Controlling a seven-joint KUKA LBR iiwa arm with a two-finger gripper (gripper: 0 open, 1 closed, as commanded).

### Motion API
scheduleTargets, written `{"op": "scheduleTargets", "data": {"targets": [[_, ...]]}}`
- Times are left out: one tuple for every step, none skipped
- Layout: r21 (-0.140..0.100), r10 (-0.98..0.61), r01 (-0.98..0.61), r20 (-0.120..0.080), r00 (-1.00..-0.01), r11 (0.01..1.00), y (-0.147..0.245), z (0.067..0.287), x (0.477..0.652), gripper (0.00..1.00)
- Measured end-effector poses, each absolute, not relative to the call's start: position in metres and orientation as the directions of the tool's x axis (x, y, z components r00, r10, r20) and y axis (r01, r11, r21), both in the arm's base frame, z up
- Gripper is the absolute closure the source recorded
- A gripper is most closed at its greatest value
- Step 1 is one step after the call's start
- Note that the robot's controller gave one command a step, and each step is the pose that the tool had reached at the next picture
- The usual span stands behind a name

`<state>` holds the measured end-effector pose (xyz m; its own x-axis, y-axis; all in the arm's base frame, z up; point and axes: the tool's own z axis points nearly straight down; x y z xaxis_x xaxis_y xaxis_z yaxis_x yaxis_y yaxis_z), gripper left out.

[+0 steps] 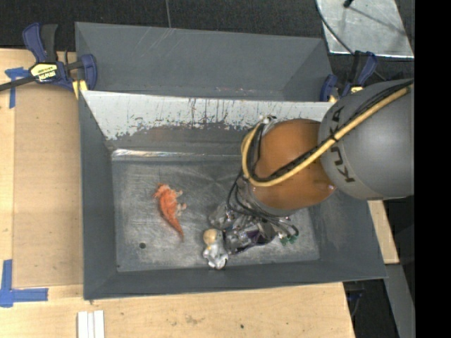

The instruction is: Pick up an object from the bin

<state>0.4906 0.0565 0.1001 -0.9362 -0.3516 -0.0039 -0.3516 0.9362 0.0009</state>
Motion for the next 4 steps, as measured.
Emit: {"op": "scheduleTargets", "data": {"targets": [[0.0,-0.342,-0.342,-0.001,-0.94,0.94,0.052,0.118,0.494,1.0],[0.0,-0.314,-0.314,-0.002,-0.949,0.949,0.05,0.124,0.493,1.0],[0.0,-0.11,-0.11,-0.003,-0.994,0.994,0.058,0.13,0.494,1.0],[0.0,-0.07,-0.07,-0.001,-0.998,0.998,0.028,0.132,0.493,1.0]]}}
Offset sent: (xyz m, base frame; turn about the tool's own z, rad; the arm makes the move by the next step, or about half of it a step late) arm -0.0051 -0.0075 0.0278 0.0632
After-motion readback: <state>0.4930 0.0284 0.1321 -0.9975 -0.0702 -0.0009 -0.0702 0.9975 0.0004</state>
